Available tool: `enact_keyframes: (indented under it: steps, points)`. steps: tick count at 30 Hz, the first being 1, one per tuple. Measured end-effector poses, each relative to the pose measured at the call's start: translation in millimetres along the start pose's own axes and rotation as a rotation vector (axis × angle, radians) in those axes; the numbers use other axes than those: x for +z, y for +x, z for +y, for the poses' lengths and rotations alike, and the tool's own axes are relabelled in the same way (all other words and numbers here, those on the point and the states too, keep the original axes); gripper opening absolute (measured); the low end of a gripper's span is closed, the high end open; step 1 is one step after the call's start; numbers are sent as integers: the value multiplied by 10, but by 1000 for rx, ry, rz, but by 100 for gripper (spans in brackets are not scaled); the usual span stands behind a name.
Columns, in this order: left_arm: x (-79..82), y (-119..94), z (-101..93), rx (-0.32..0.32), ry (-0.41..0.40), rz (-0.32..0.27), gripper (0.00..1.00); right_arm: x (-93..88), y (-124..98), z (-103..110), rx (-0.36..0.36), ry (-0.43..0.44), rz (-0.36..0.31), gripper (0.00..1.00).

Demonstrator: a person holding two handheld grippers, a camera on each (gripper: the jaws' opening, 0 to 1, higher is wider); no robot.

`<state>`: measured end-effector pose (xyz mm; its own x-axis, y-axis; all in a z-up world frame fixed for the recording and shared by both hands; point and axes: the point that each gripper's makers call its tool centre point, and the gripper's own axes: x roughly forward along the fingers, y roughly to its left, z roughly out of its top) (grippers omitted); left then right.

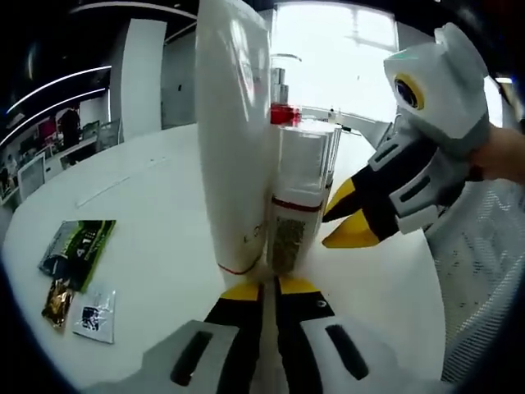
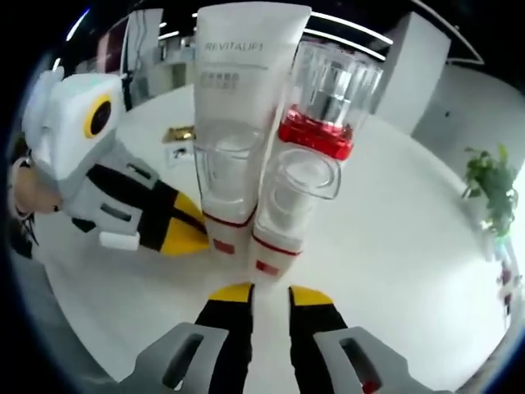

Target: Arrange the skincare products in the storage area until every visible bottle or jar stands upright without overlapping.

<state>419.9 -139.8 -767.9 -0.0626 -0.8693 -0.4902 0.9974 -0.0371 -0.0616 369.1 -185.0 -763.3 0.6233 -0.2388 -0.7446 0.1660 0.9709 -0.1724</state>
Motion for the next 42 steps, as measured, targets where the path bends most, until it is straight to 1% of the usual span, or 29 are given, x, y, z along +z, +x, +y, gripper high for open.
enact_keyframes:
  steps: [3, 7, 8, 10, 13, 15, 19, 20, 22, 25, 29, 31, 34, 39, 42]
  points:
    - [28, -66, 26, 9, -5, -4, 7, 13, -19, -18, -3, -4, 1, 10]
    - [88, -172, 63, 31, -8, -15, 9, 81, -88, -49, -4, -18, -8, 13]
    - [107, -210, 76, 37, -16, -18, 10, 116, -107, -54, -7, -24, -18, 14]
    - [131, -269, 114, 54, -32, -27, 11, 149, -140, -25, 7, -40, -18, 17]
    - [153, -346, 147, 71, -40, -27, 12, 197, -174, 25, 31, -54, -27, 21]
    - [174, -402, 164, 82, -37, -28, 13, 229, -191, 23, 29, -80, -29, 24]
    - [227, -530, 198, 115, -81, -47, 17, 231, -238, 22, 33, -108, -17, 30]
    - [242, -550, 187, 114, -84, -48, 17, 241, -253, 22, 39, -107, -18, 32]
    - [285, -604, 191, 131, -86, -60, 20, 275, -265, 27, 49, -98, -32, 35]
    - [345, -677, 161, 139, -83, -70, 24, 316, -296, 50, 58, -94, -52, 38]
    - [398, -755, 181, 153, -70, -75, 27, 332, -318, 92, 73, -100, -54, 40]
    - [430, -808, 195, 158, -71, -84, 28, 355, -369, 122, 78, -100, -72, 41]
    - [484, -904, 186, 174, -64, -94, 31, 373, -385, 101, 75, -102, -78, 41]
    - [496, -994, 206, 185, -58, -96, 37, 404, -443, 102, 85, -79, -103, 42]
    - [496, -1047, 228, 191, -59, -96, 41, 376, -439, 140, 110, -79, -89, 47]
